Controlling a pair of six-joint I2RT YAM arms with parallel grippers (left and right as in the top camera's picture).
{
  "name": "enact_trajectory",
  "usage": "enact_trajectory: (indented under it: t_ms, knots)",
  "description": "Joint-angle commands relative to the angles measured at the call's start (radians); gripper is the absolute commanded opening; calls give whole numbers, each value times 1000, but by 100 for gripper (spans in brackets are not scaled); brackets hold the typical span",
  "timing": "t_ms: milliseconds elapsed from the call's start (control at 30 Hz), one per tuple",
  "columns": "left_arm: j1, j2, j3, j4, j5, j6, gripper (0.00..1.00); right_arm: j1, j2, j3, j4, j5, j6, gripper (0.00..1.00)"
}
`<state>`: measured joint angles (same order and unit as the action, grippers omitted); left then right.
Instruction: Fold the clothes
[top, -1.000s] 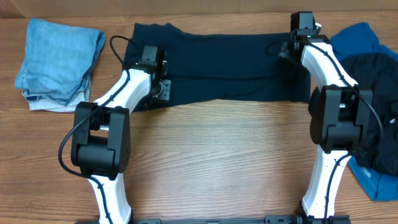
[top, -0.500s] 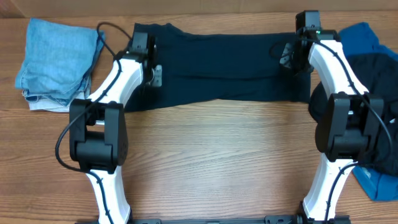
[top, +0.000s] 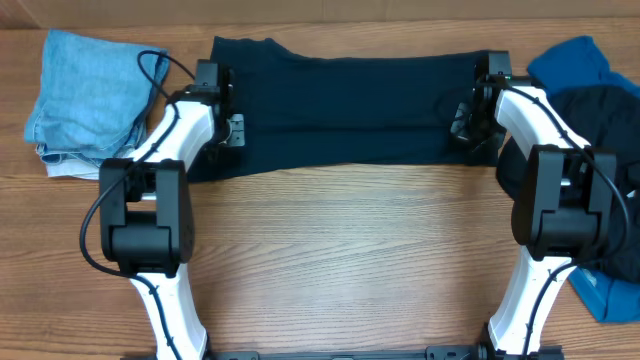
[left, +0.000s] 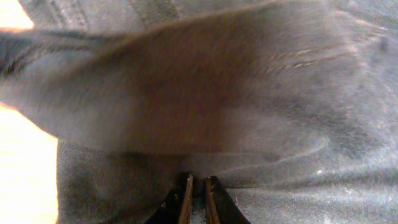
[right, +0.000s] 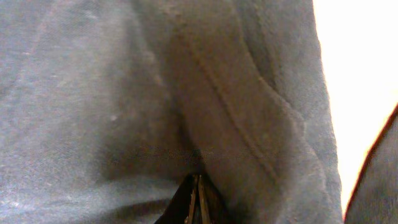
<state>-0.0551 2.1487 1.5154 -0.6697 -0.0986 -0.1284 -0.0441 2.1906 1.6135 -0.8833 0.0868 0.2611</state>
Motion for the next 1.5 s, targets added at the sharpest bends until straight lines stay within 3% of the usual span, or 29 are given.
enact_trajectory:
  t_ms: [0,167,300,367,467,500,567,633,700,867,967,1100,1300,1467]
  knots:
    - [82,44,-64,-50,-69,37,11,8,-23,-24,-53,-26,-2,4]
    - [81,43,-56,-95,-65,46,12,17,-23,-16,-88,-55,0,8]
    - [61,43,97,-195,10,42,20,17,-23,76,-90,-75,-1,31]
    - [60,43,183,-235,79,41,22,17,-23,131,-102,-94,-1,36]
    - [60,43,329,-287,199,15,24,17,-23,217,-123,-142,-4,57]
    - [60,43,385,-301,239,15,27,17,-23,248,-133,-160,-4,67]
    - [60,43,473,-336,296,16,31,17,-23,292,-155,-160,-5,71]
    - [60,43,574,-378,357,16,45,17,-23,336,-171,-161,-10,77]
    - [60,43,676,-418,415,16,54,17,-23,391,-191,-176,-34,78]
    - [62,43,843,-483,420,16,61,11,-23,531,-218,-178,-53,85]
    - [62,47,846,-406,273,16,71,4,-22,539,-110,-164,-55,87]
    - [63,84,842,-320,121,17,72,3,-21,539,-16,-85,-55,87]
    - [64,237,841,-230,117,93,76,3,3,497,97,0,-57,86]
    - [68,349,842,-208,117,118,77,2,174,493,179,29,-87,86]
